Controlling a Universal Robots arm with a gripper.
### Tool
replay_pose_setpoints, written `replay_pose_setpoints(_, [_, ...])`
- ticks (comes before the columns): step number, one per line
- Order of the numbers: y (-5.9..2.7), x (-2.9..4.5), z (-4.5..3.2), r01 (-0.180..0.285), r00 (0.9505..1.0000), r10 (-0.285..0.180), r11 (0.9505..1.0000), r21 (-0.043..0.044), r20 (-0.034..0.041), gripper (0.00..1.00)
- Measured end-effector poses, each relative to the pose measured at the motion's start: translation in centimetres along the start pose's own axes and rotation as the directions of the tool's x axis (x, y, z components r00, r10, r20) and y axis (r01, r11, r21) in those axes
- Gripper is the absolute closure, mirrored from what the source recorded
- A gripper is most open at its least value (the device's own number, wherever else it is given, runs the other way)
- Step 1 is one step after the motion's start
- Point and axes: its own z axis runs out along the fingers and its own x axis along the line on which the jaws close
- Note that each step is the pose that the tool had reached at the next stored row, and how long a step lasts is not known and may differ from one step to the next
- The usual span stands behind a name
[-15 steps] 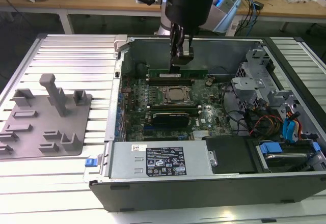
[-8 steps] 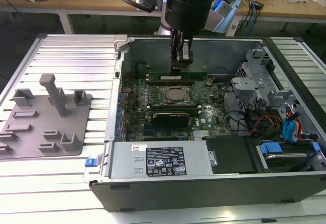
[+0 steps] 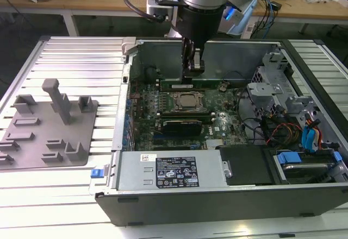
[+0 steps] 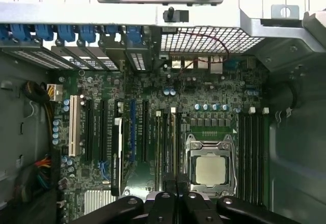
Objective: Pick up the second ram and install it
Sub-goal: 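Pick up the second ram and move it above second insertion slot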
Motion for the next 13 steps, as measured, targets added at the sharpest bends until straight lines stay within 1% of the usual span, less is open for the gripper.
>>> replay_pose_setpoints(1, [-0.01,-0.03,0.12,0.000,1.0000,0.000,1.0000,-0.0001,-0.0001,0.91])
replay_pose_setpoints(3, [-0.06,-0.12,0.59,0.000,1.0000,0.000,1.0000,0.0000,-0.0001,0.91])
replay_pose_setpoints(7, [-0.10,-0.22,1.01,0.000,1.0000,0.000,1.0000,0.0024,-0.0001,0.91])
replay_pose_setpoints(10, [-0.32,-0.25,1.28,0.000,1.0000,0.000,1.0000,0.0025,-0.0001,0.91])
replay_pose_setpoints(13, [-0.40,-0.44,1.78,0.000,1.0000,0.000,1.0000,0.0025,-0.0002,0.91])
